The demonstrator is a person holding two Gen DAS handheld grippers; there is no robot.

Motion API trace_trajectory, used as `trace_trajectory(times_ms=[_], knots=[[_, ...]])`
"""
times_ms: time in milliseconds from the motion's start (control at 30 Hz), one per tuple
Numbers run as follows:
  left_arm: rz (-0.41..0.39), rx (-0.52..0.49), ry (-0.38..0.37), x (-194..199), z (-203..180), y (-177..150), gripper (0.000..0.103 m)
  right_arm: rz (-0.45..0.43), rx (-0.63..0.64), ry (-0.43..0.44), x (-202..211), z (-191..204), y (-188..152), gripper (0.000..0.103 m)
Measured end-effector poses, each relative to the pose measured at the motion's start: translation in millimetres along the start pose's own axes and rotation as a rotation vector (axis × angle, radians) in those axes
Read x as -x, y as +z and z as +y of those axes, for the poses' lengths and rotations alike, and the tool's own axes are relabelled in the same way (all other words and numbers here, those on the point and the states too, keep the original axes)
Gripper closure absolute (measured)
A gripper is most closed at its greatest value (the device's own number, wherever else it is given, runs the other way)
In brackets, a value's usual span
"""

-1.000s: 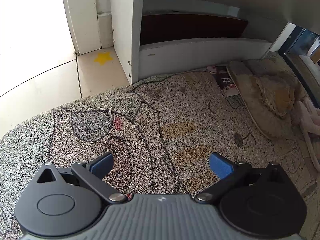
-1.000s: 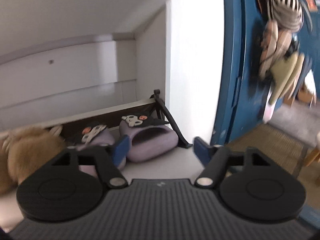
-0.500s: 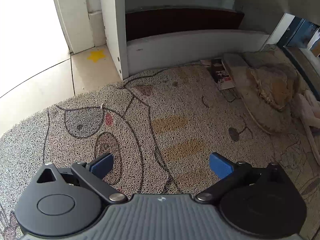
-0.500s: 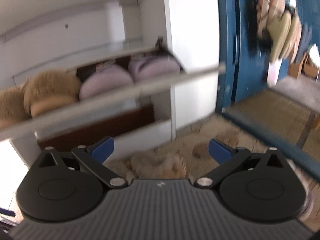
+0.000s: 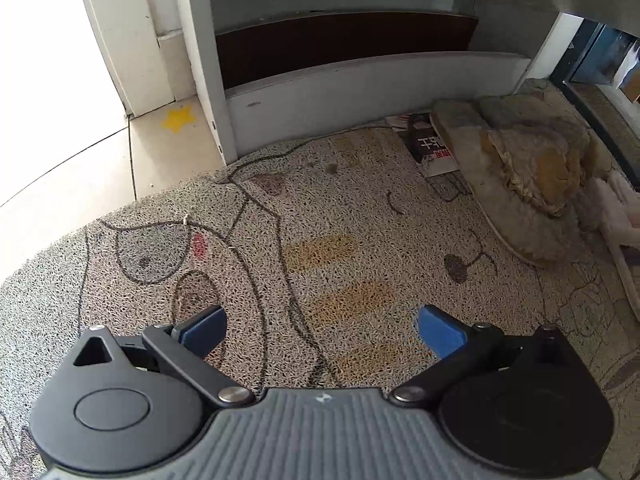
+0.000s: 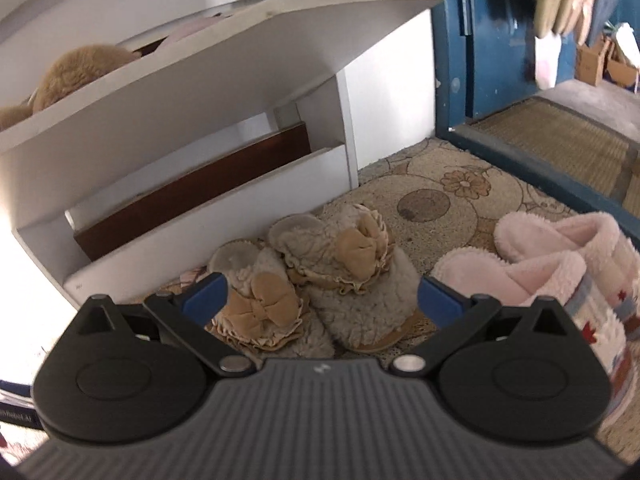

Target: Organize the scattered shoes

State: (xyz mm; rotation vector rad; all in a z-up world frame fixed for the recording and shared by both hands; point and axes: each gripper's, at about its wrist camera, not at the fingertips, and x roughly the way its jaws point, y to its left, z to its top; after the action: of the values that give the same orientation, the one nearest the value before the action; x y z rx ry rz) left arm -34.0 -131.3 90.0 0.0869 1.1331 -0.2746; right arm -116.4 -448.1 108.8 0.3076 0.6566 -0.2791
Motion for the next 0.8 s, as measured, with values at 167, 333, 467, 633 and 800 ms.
trace_trajectory(times_ms=[167, 333, 467, 633, 800], knots=[[0.002, -0.004, 0.005, -5, -1, -2, 0.0, 0.038, 0.009, -0.022, -13, -6, -15, 0.0], [0.009, -0.017, -0.009, -11, -5, -4, 0.0, 0.101, 0.256, -0.005, -25, 11, -38, 0.0], [0.015, -0.038, -0.022, -13, -12, -7, 0.0, 0.093, 0.306, 0.014, -32, 12, -39, 0.0], [0.026, -0.048, -0.034, -18, -18, -9, 0.0, 0.06, 0.325, 0.035, -46, 12, -25, 0.0], [0.035, -0.057, -0.042, -22, -20, -10, 0.0, 0.003, 0.363, 0.088, -62, 23, -2, 0.0]])
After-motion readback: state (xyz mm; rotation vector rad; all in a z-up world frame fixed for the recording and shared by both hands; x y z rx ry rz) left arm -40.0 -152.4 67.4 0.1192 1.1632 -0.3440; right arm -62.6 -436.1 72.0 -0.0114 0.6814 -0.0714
